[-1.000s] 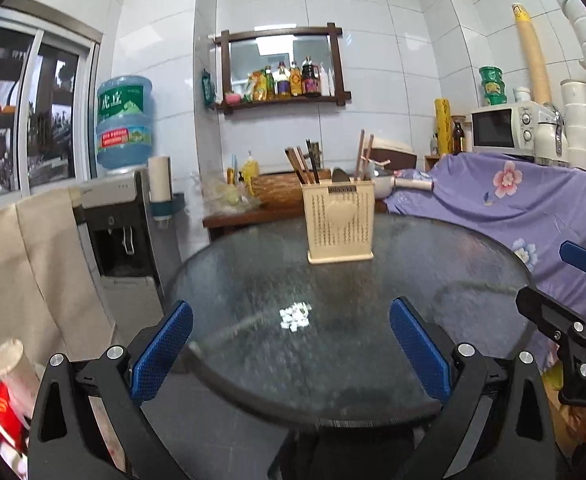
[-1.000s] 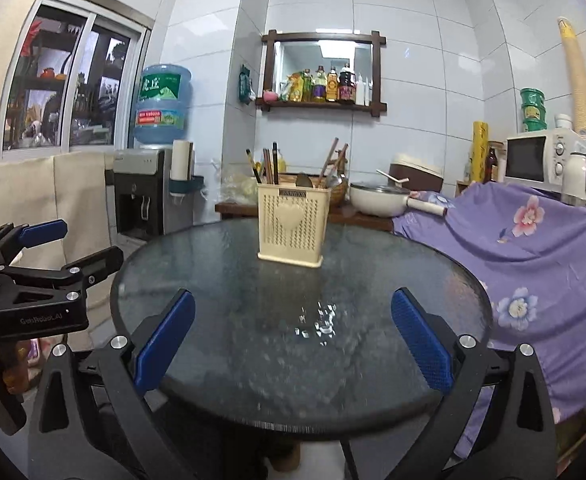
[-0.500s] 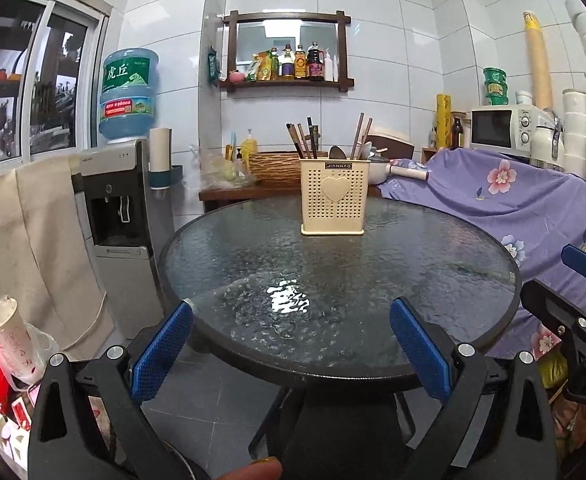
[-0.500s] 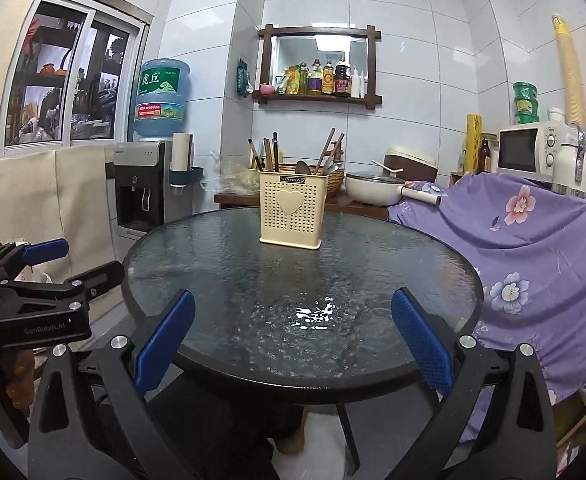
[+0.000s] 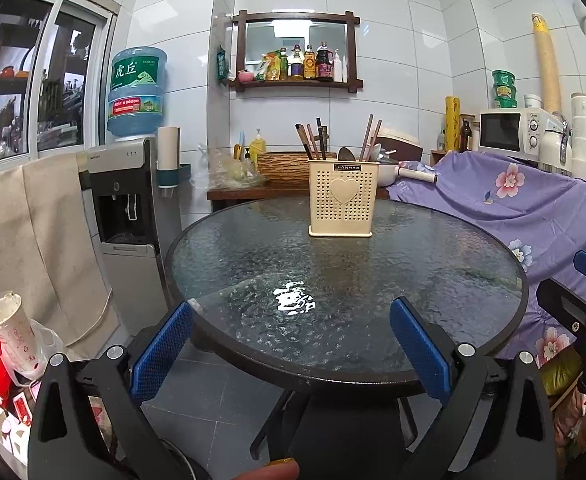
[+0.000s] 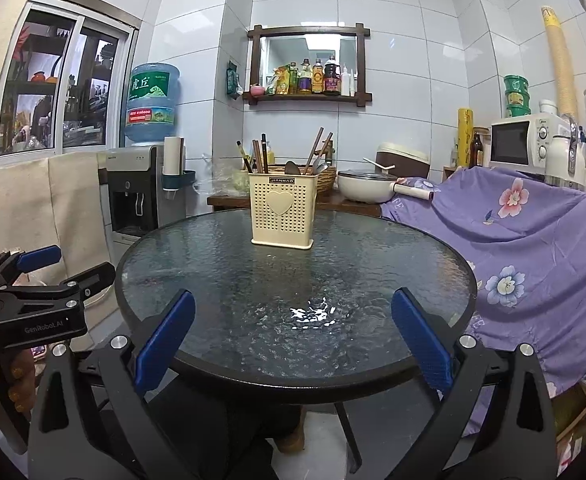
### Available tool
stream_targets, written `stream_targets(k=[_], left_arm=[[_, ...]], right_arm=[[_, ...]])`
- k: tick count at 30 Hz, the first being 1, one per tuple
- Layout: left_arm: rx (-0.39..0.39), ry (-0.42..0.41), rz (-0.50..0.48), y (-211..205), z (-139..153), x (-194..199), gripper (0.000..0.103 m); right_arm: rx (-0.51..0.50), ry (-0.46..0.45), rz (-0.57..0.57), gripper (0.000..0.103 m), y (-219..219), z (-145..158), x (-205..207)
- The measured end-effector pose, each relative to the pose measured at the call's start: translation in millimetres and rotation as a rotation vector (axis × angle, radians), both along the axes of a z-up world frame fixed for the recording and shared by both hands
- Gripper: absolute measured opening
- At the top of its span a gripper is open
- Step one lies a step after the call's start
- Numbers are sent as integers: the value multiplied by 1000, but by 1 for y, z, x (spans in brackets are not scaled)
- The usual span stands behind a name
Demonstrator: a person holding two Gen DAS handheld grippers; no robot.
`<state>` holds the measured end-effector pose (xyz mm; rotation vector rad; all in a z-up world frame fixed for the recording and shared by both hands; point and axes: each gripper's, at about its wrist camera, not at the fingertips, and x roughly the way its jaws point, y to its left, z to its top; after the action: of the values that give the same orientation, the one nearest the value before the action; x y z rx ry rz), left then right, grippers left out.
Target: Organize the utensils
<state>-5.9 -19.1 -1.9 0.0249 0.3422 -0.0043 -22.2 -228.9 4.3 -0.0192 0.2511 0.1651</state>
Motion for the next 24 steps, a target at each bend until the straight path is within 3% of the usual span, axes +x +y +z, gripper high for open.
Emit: stream_targets(k=[24], left_arm=[[-19, 6, -6, 5, 1, -1, 96]], right_arm=[[-7, -1, 13, 97, 10, 3, 3]])
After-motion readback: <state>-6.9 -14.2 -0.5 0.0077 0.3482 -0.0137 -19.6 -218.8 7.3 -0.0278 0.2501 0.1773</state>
